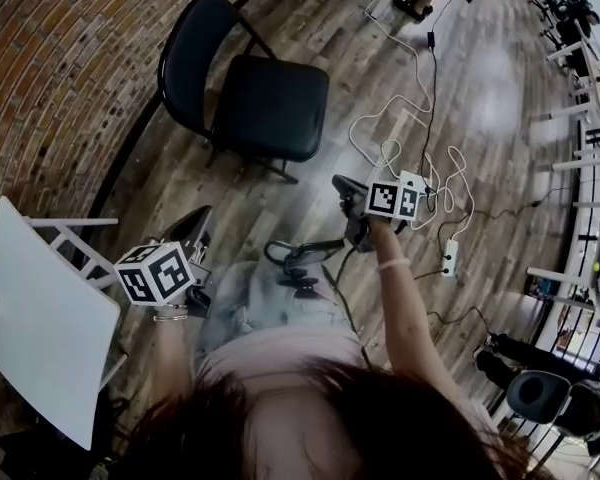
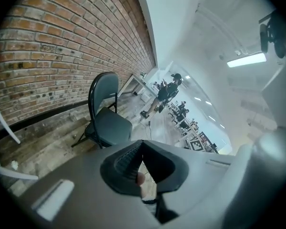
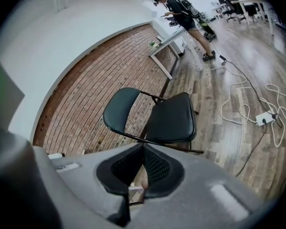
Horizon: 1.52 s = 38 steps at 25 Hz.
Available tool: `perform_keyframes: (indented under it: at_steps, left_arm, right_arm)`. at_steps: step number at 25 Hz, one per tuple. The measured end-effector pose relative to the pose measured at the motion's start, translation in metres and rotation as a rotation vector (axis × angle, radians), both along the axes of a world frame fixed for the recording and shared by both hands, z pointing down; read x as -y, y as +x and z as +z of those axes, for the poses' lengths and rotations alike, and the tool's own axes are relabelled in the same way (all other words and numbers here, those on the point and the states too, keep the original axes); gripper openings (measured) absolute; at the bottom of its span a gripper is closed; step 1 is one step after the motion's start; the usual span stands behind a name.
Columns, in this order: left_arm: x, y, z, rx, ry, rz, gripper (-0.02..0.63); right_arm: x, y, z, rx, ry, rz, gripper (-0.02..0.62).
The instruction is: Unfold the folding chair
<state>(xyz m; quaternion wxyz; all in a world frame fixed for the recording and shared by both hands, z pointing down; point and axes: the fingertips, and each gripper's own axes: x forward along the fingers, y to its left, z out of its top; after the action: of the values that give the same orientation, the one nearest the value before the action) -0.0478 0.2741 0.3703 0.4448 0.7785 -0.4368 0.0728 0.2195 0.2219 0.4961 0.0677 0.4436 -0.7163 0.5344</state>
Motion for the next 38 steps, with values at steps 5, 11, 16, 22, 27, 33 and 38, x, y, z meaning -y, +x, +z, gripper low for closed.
perform_keyframes:
  at_steps: [5, 11, 16, 22, 27, 33, 38]
  left_arm:
    - [-0.018, 0.022, -0.008, 0.030, -0.021, 0.004, -0.002]
    - [-0.034, 0.050, -0.011, 0.055, -0.034, -0.013, -0.003]
    - [-0.051, 0.083, -0.017, 0.039, -0.047, -0.010, -0.003]
    - [-0.084, 0.119, -0.011, 0.054, -0.089, 0.012, -0.003]
    - [-0.110, 0.133, -0.008, 0.051, -0.122, 0.000, -0.003]
    - [-0.139, 0.147, -0.010, 0.056, -0.151, -0.032, -0.003]
    - [-0.151, 0.154, -0.018, 0.056, -0.149, -0.010, -0.003]
  right_arm:
    - [-0.010, 0.018, -0.016, -0.001, 0.017, -0.003, 0.003]
    - [-0.027, 0.037, -0.028, 0.001, 0.026, -0.047, 0.003]
    - [-0.042, 0.051, -0.038, 0.005, 0.031, -0.076, 0.003]
    - [-0.072, 0.070, -0.050, -0.012, 0.035, -0.101, 0.002]
    - [-0.104, 0.077, -0.057, -0.036, 0.027, -0.123, 0.002]
    - [-0.144, 0.075, -0.072, -0.050, 0.033, -0.166, 0.001]
    - [-0.158, 0.064, -0.085, -0.083, 0.067, -0.191, -0.002]
